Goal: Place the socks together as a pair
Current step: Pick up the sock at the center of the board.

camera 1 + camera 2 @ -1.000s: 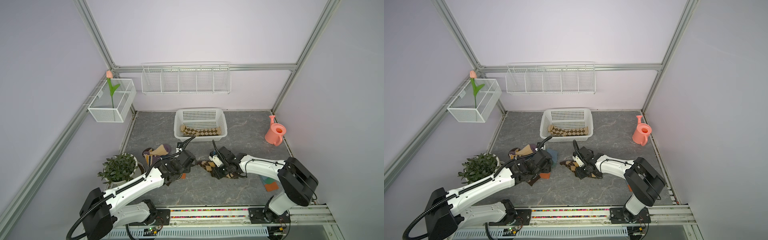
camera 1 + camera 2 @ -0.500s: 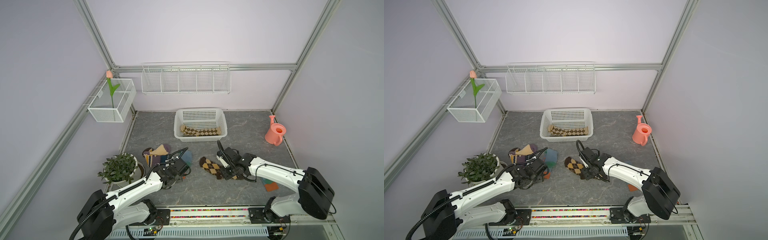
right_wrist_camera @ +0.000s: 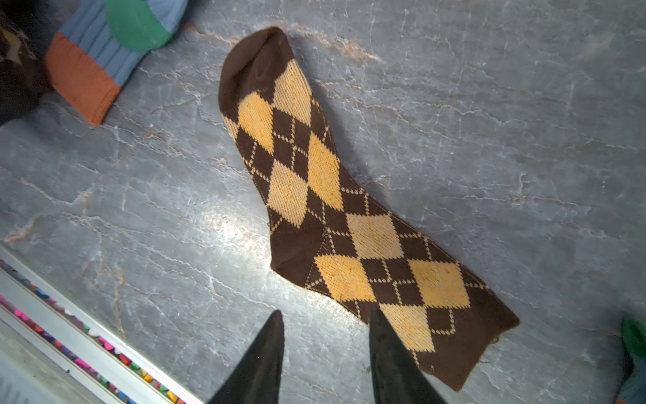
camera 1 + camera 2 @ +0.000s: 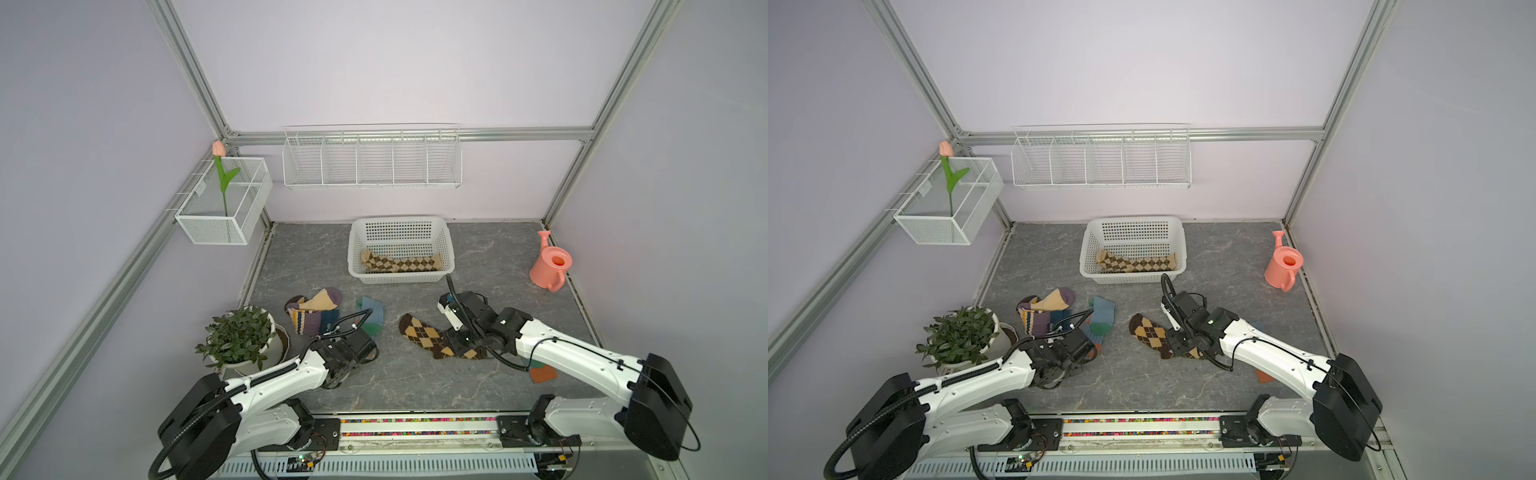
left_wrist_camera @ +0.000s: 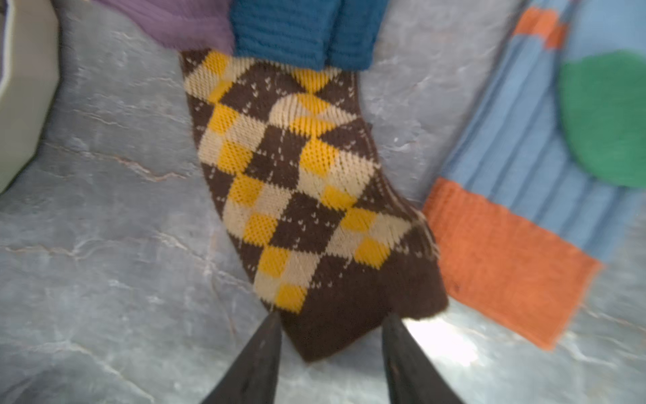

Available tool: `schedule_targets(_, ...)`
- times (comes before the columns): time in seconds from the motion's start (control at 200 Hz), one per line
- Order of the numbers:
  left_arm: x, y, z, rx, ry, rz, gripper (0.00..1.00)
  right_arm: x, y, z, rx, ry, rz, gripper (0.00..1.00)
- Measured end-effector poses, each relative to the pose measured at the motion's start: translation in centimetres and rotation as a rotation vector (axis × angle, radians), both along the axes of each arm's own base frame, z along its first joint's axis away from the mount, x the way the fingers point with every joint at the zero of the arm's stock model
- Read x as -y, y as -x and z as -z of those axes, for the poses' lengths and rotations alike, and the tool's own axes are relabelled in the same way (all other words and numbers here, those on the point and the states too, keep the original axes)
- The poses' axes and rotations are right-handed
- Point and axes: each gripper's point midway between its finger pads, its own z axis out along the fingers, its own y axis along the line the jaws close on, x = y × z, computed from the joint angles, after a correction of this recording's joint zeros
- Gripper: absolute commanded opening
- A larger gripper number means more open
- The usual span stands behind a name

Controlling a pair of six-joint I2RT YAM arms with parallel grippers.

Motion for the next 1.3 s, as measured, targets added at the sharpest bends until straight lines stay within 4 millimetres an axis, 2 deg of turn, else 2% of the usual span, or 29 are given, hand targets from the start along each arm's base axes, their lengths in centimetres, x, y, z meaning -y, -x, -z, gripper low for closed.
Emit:
schedule_targets(0.08, 0.4, -0.6, -0.1, 0.009, 0.001, -0.001, 0.36, 0.0, 0.0, -0.4, 0.010, -0.010, 0.000, 0.42)
schedule_targets(0.14, 0.6, -0.8, -0.1, 0.014, 0.007, -0.004, 0.24, 0.1, 0.0, -0.6, 0.012, -0.013, 0.000, 0.42)
schedule_targets(0.215, 0.7, -0.9, 0.0, 0.014, 0.009, 0.005, 0.00, 0.1, 0.1, -0.7, 0.015, -0.016, -0.001, 0.42)
schedule_targets(0.34, 0.8, -0.7, -0.3, -0.003, 0.011, 0.020, 0.00, 0.2, 0.2, -0.9, 0.015, -0.017, -0.001, 0.41)
schedule_targets(0.415, 1.5, -0.6, -1.6, -0.020, 0.011, 0.050, 0.00, 0.2, 0.3, -0.9, 0.013, -0.019, -0.002, 0.42)
schedule_targets(0.49, 3.4, -1.3, -4.5, 0.008, 0.042, 0.099, 0.00, 0.0, 0.3, -1.3, 0.013, -0.024, -0.006, 0.41)
schedule_targets(0.67, 8.3, -3.2, -13.6, 0.132, 0.184, 0.219, 0.00, -1.4, -0.2, -3.3, 0.032, -0.085, -0.028, 0.41)
schedule_targets(0.88, 11.2, -2.7, -19.5, 0.141, 0.293, 0.385, 0.00, -3.3, 0.5, -5.0, 0.011, -0.174, -0.112, 0.43)
schedule_targets(1.1, 14.3, -1.9, -23.3, 0.136, 0.384, 0.584, 0.00, -5.3, 1.6, -8.6, 0.041, -0.314, -0.231, 0.56)
schedule_targets(1.299, 16.6, -1.9, -25.1, 0.126, 0.407, 0.716, 0.00, -7.0, 1.9, -12.8, 0.115, -0.425, -0.334, 0.61)
